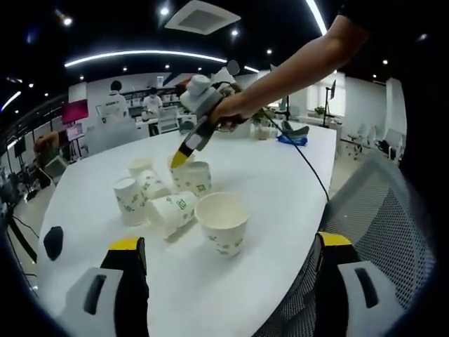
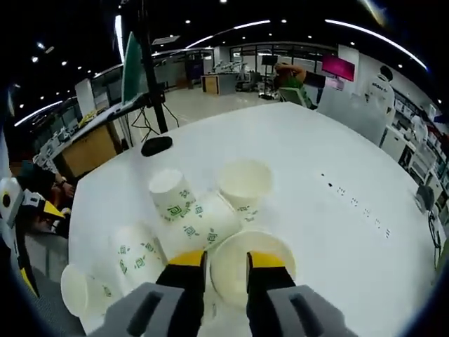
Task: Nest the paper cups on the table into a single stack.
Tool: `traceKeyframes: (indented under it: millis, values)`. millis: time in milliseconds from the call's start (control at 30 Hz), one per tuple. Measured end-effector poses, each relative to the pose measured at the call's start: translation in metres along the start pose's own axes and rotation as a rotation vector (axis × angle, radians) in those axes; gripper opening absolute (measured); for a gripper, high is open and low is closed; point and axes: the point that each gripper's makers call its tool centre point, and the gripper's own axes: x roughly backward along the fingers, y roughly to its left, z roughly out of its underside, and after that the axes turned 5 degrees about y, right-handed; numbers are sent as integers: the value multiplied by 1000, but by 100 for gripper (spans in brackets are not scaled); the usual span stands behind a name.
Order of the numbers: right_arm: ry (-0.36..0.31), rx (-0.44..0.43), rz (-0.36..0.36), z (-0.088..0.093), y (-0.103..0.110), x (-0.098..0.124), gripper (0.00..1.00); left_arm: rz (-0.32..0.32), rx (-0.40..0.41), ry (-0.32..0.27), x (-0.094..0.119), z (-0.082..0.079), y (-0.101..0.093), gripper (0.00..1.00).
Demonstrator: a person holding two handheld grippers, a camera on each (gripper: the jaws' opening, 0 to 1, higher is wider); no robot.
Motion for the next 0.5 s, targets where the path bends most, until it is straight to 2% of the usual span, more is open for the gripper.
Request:
traceKeyframes:
  millis: [233, 500]
  values:
    - [-1, -99, -9, 4, -1, -9, 12, -3, -11, 4, 0, 1, 0, 98]
    - [0, -120, 18, 7, -2, -6, 3, -6, -16, 5, 1, 2, 1, 96]
